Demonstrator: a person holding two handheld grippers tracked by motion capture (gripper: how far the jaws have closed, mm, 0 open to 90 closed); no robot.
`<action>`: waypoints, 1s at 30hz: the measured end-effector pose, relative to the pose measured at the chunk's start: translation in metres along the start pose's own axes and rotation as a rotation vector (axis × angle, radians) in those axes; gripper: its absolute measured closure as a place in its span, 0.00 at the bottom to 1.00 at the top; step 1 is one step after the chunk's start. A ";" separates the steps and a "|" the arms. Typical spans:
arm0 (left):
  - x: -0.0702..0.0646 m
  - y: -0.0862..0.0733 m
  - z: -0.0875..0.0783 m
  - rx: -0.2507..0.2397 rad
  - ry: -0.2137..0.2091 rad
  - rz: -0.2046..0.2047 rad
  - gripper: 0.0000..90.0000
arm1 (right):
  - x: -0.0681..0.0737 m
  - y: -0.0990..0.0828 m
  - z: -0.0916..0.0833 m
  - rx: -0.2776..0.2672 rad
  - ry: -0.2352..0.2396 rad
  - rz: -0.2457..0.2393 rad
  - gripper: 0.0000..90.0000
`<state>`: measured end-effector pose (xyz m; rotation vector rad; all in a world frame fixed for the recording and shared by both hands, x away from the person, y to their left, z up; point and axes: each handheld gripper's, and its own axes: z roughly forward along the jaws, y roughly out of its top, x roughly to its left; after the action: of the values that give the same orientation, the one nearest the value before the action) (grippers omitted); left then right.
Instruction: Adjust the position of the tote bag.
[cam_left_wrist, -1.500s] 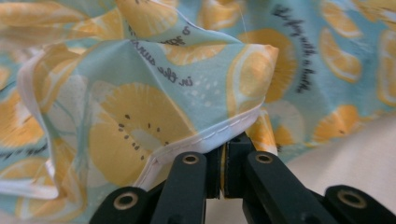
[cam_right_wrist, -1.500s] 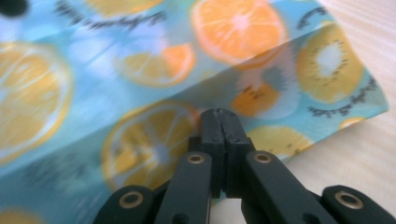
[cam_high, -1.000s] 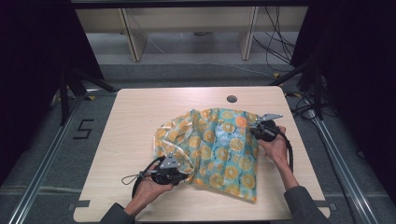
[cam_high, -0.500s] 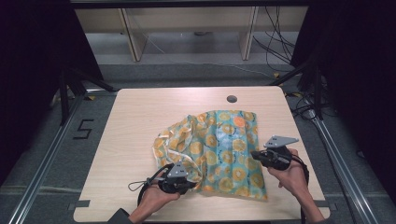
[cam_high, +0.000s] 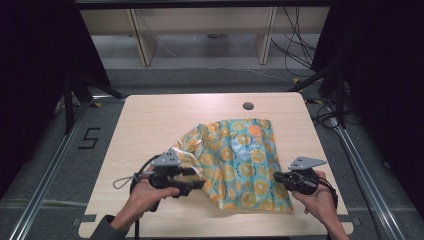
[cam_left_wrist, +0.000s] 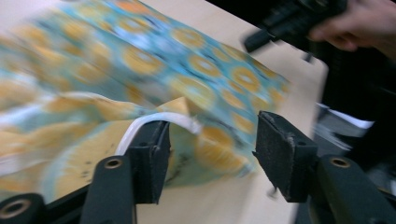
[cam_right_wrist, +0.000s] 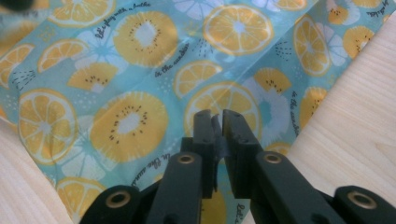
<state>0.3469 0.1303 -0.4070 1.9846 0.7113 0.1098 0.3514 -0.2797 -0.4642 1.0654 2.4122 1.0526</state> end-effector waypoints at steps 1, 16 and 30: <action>0.005 0.005 -0.002 0.000 0.010 0.012 0.49 | 0.000 -0.001 0.000 -0.003 -0.002 0.004 0.92; 0.105 0.054 0.036 0.192 0.234 -0.051 0.35 | 0.002 -0.001 0.001 0.005 0.017 0.019 0.87; 0.175 0.078 0.122 0.344 0.264 -0.166 0.18 | 0.013 -0.007 -0.009 -0.003 0.029 0.015 0.82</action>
<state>0.5688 0.1003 -0.4420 2.2502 1.1240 0.1605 0.3345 -0.2781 -0.4635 1.0758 2.4279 1.0836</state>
